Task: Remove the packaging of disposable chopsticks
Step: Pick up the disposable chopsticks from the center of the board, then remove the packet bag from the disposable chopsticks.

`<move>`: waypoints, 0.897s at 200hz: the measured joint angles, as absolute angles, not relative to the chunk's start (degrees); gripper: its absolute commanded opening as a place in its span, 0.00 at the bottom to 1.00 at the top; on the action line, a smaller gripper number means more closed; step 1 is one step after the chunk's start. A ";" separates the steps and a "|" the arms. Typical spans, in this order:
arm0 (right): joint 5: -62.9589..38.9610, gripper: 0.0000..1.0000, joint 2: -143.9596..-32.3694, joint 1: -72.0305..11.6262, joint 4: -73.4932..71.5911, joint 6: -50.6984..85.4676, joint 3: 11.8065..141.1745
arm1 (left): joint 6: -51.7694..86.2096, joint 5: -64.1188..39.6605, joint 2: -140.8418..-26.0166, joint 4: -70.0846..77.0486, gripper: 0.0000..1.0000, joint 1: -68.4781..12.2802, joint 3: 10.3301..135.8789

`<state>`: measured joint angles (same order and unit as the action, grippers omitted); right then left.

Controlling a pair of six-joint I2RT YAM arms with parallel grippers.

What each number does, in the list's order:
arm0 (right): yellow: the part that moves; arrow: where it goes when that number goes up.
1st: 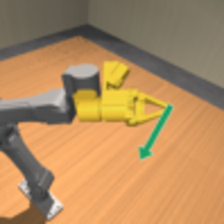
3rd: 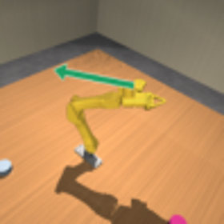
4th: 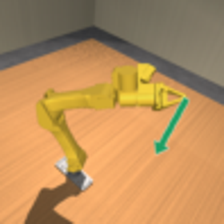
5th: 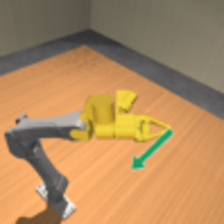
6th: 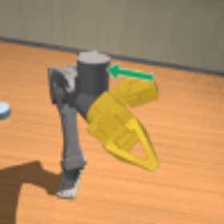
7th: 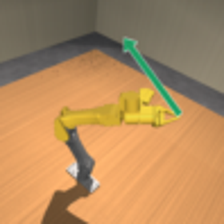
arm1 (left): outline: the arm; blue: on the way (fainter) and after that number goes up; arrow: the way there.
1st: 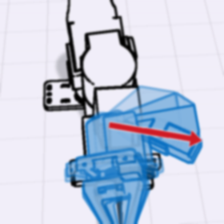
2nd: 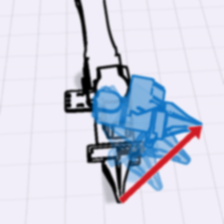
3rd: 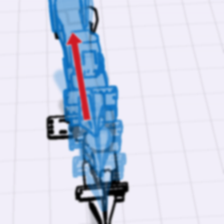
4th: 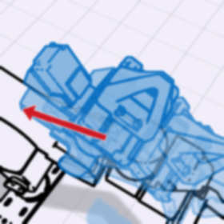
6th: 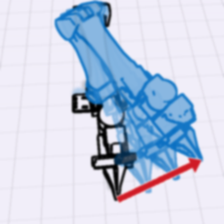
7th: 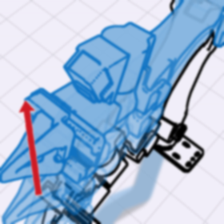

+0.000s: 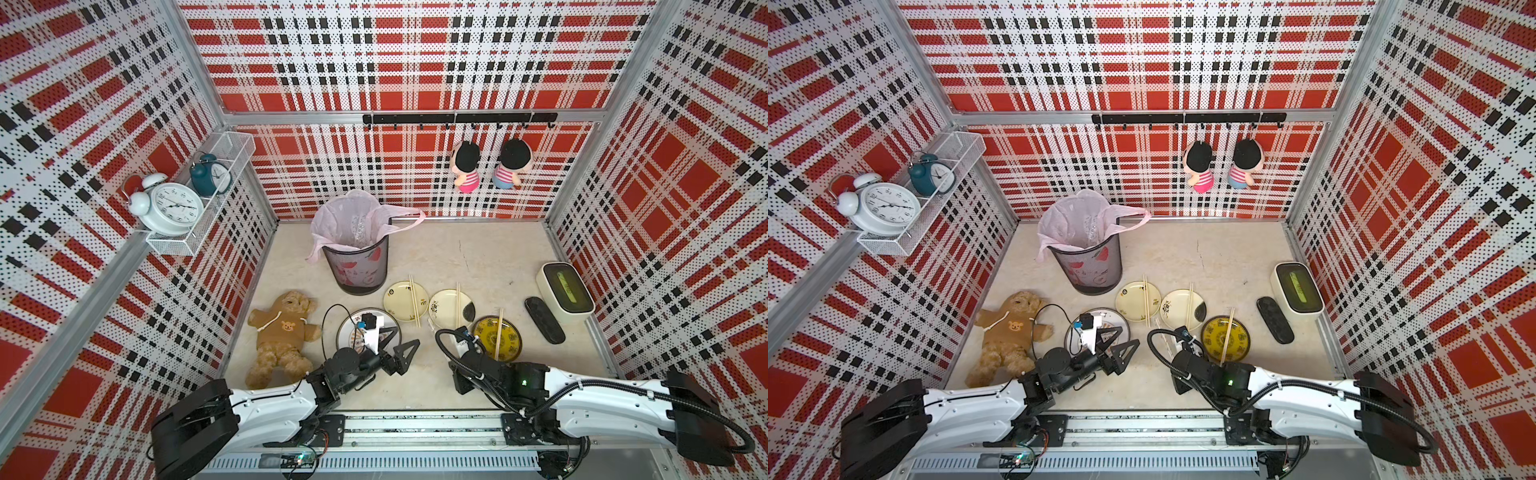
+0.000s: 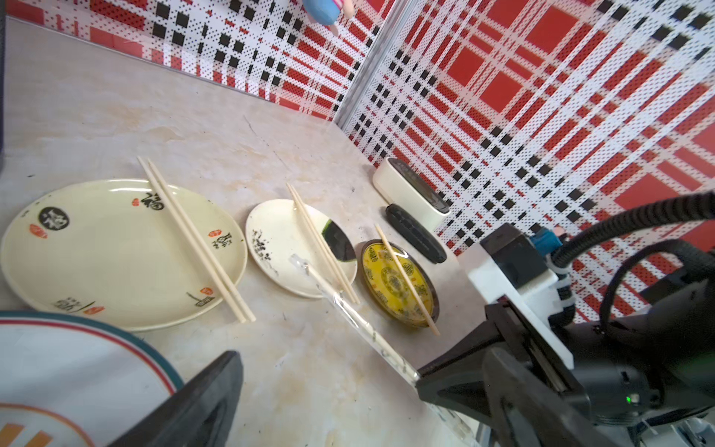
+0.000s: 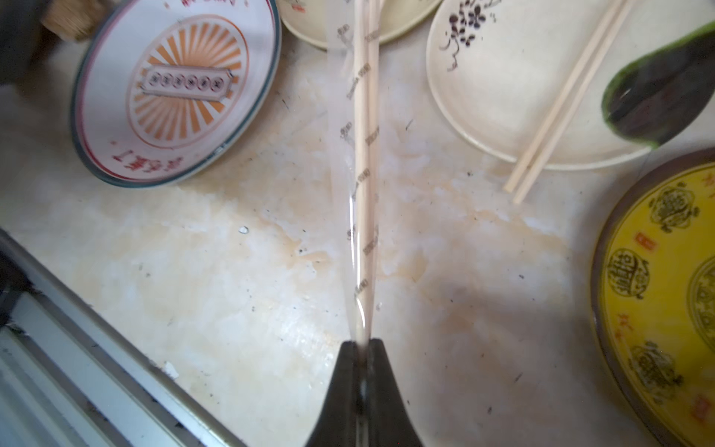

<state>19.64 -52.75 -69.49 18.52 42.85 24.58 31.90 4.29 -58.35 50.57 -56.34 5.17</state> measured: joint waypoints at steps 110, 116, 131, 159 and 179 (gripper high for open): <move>15.68 0.00 -53.91 -69.49 -0.91 26.76 25.63 | 34.92 3.62 -67.24 64.40 0.78 -54.89 8.97; 15.25 0.00 -54.08 -69.49 -1.67 26.30 25.63 | 35.22 3.57 -67.83 64.97 0.75 -54.57 8.97; 14.26 0.00 -54.65 -69.49 -3.33 25.34 25.63 | 36.27 3.18 -69.73 66.59 0.63 -53.84 8.97; 13.08 0.00 -56.95 -69.49 -5.91 24.08 25.63 | 37.45 1.93 -72.29 69.34 0.34 -53.10 9.08; 12.78 0.00 -59.20 -69.49 -7.99 23.38 25.65 | 38.57 1.76 -72.73 70.48 0.11 -52.77 9.08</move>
